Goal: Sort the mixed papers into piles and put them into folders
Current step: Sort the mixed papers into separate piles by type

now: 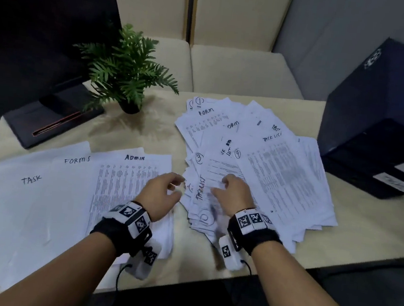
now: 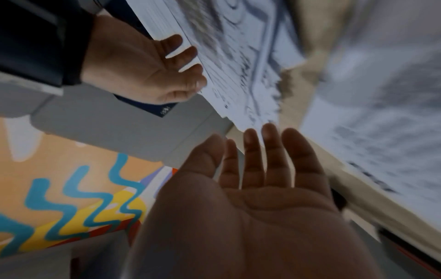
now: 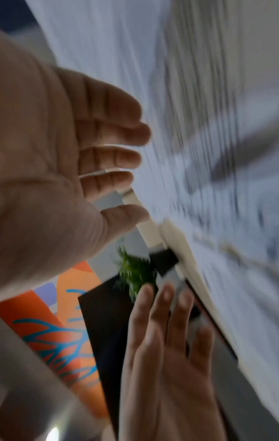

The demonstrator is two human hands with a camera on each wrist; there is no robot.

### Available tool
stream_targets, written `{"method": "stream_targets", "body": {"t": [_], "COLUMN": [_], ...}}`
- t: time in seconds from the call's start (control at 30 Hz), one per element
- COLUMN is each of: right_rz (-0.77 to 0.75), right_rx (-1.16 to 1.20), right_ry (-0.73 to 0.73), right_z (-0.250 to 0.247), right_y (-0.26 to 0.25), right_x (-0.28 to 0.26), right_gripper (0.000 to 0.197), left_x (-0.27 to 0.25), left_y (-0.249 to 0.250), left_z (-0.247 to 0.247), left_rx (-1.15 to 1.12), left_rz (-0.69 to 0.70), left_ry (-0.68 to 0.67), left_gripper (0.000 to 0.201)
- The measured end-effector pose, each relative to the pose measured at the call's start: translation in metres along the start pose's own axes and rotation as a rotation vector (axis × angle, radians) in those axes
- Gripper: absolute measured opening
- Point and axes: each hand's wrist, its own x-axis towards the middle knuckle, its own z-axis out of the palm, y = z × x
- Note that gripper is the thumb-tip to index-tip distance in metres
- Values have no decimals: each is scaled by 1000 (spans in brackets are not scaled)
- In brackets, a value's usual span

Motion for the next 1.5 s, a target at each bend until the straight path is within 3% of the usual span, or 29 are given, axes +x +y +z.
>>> {"method": "stream_targets", "body": {"t": [0.17, 0.23, 0.3, 0.43, 0.57, 0.63, 0.7, 0.73, 0.9, 1.07, 1.2, 1.27, 1.33, 1.4, 1.5], "right_rz": [135, 151, 136, -33, -334, -467, -546, -559, -313, -256, 46, 220, 302, 285, 193], "right_rx": [-253, -306, -329, -440, -79, 113, 161, 140, 12, -253, -267, -285, -302, -286, -153], "right_ry": [104, 94, 53, 64, 107, -44, -207, -217, -28, 85, 200, 159, 135, 160, 293], "right_z": [-40, -42, -43, -38, -39, -40, -42, -45, -76, -90, -107, -116, -121, -121, -129], "right_y": [81, 105, 122, 124, 112, 104, 103, 105, 129, 126, 140, 152, 158, 161, 162], "right_x": [21, 23, 25, 25, 9, -2, -6, -3, 43, 78, 101, 105, 104, 101, 98], "right_gripper": [56, 69, 69, 32, 15, 15, 25, 28, 36, 52, 79, 99, 111, 107, 69], "left_x": [25, 30, 34, 40, 39, 40, 41, 41, 23, -9, -17, -15, -8, -1, 9], "left_y": [39, 49, 57, 69, 87, 92, 93, 93, 75, 48, 45, 49, 54, 55, 55], "left_z": [45, 61, 78, 105, 122, 127, 129, 127, 93, 57, 59, 68, 79, 88, 98], "left_rx": [-33, -43, -41, -45, -194, -289, -264, -234, -235, -254, -277, -294, -290, -272, -216], "left_rz": [9, -29, -69, -121, -149, -185, -190, -200, -330, -452, -477, -455, -428, -434, -470], "left_ry": [-57, -79, -100, -121, -90, -17, 101, 167, 376, 634, 626, 594, 524, 443, 358], "left_gripper": [29, 28, 27, 27, 49, 61, 52, 46, 37, 34, 32, 32, 33, 40, 62]}}
